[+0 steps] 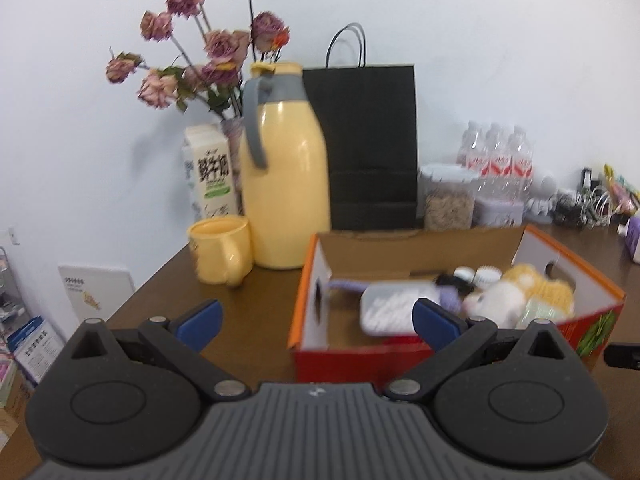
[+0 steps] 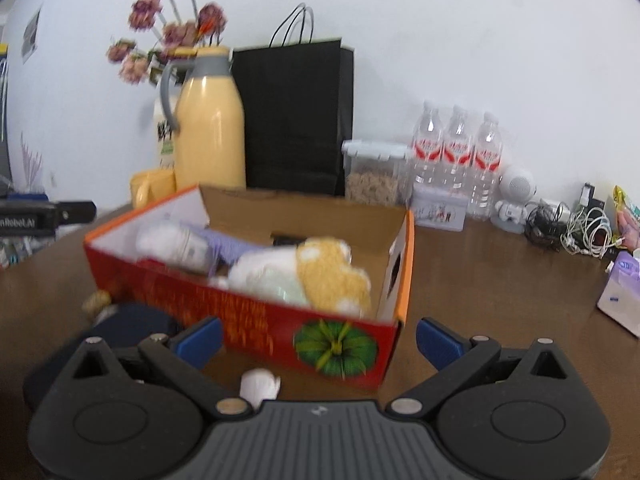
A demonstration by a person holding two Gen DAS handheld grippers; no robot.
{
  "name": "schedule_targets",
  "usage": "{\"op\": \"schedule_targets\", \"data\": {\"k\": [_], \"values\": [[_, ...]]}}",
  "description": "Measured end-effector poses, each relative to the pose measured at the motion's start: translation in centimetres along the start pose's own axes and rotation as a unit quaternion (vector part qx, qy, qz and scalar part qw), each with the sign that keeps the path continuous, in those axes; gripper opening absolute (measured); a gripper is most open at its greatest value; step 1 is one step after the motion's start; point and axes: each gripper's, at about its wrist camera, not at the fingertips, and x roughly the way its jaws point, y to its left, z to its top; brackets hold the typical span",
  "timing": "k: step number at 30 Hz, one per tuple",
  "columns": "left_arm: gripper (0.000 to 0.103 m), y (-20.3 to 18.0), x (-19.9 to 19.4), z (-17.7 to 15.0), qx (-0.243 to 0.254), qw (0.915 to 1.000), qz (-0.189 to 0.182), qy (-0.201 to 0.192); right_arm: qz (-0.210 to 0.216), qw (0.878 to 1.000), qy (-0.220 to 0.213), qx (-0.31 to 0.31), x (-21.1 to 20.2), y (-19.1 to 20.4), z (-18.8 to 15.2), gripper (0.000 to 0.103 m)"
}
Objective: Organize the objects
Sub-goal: 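Move the left tool to the beige block while the right tool approaches the white cap, then grasp the small beige block with the left tool while the right tool grasps the white cap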
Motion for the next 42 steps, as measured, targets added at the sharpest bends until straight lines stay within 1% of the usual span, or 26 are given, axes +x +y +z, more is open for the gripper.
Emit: {"op": "schedule_targets", "data": {"k": [6,9,14,18,25,29,30,32,33,38,42], "values": [[0.103,1.5,0.5,-2.5,-0.003,0.9987,0.007,0.051,0.010,0.999,0.046,-0.012,0.7,0.8,-2.3,0.103],[0.103,1.9,0.5,-3.3,-0.001,0.9979,0.009,0.064,0.009,0.998,0.059,-0.018,1.2,1.3,-2.8,0.103],[0.103,1.7,1.3,-4.1,0.013,0.9958,0.014,0.090,0.009,0.997,0.077,-0.014,2.2,1.3,-3.0,0.103],[0.103,1.5,2.6,-4.8,0.015,0.9931,0.013,0.116,0.008,0.996,0.089,-0.010,3.1,1.3,-3.2,0.103],[0.103,1.3,4.8,-5.3,0.016,0.9878,0.025,0.153,0.020,0.995,0.093,0.014,4.0,0.9,-3.1,0.103],[0.103,1.8,5.6,-5.3,0.001,0.9883,0.022,0.151,0.017,0.996,0.087,0.016,4.4,1.0,-3.0,0.103],[0.103,2.0,5.8,-5.3,-0.007,0.9882,0.019,0.152,0.015,0.996,0.087,0.017,4.5,1.0,-3.0,0.103],[0.103,2.9,6.4,-5.2,-0.040,0.9861,0.003,0.161,0.011,0.996,0.088,0.021,4.8,1.0,-2.8,0.103],[0.103,3.1,6.5,-5.2,-0.044,0.9860,0.005,0.161,0.007,0.996,0.088,0.024,4.9,1.0,-2.7,0.103],[0.103,3.1,6.8,-5.0,-0.045,0.9858,0.009,0.162,-0.014,0.995,0.088,0.040,5.8,0.9,-2.3,0.103],[0.103,3.1,6.8,-4.9,-0.044,0.9858,0.010,0.162,-0.019,0.995,0.087,0.042,6.1,1.0,-2.2,0.103]]}}
